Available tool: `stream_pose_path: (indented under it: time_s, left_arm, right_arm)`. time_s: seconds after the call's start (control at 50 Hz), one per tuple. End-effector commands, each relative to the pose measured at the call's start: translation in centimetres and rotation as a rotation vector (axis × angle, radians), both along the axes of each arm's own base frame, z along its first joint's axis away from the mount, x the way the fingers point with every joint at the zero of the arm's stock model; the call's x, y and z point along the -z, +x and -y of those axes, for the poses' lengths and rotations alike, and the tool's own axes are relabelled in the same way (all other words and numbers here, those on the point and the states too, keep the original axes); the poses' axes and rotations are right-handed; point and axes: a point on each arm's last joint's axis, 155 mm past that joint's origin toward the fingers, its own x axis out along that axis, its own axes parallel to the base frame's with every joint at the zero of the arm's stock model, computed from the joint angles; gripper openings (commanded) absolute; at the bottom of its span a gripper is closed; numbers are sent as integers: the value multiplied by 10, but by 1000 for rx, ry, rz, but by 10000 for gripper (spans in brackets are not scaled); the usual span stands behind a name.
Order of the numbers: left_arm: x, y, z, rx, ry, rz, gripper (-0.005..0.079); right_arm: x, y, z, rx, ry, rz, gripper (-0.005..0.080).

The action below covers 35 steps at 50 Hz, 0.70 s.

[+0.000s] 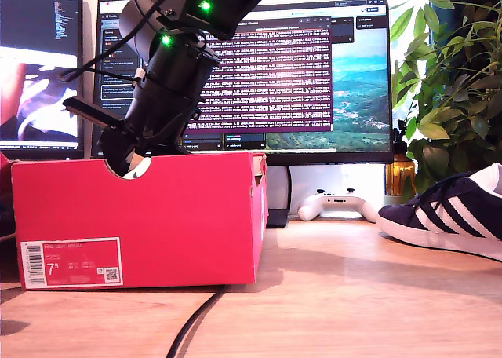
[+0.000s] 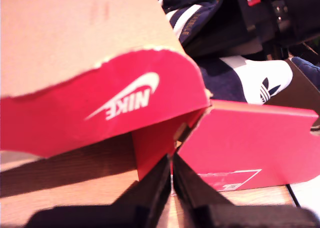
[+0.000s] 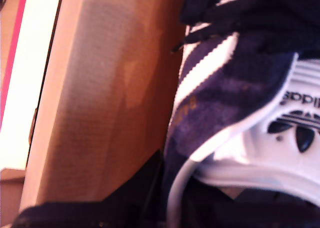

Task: Pack the blue shoes by picking the first shoe and placing it inside the red shoebox, left side, then picking and rotating the second shoe and placing it in the shoebox

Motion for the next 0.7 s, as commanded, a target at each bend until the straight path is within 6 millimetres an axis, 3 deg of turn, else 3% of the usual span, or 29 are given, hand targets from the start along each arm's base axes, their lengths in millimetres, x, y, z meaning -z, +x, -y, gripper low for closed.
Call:
stream_pose_path:
  time_s: [0.0, 0.08, 0.22, 0.4, 0.54, 0.68]
  left_arm:
    - [12, -7, 0, 5, 10, -25, -21]
    - [12, -7, -1, 5, 10, -25, -21]
    - [12, -7, 0, 5, 10, -25, -21]
    - [13, -7, -1, 5, 10, -25, -21]
    - [13, -7, -1, 4, 11, -28, -21]
    - [13, -7, -1, 4, 10, -29, -21]
  right_arm:
    - [4, 6, -10, 12, 19, 13, -12]
    - [5, 5, -12, 27, 37, -6, 43]
    - [2, 4, -17, 16, 54, 1, 248]
    - [1, 0, -21, -6, 71, -15, 388]
    - [-8, -10, -29, -52, 106, -54, 409]
    - [-25, -12, -24, -56, 92, -85, 409]
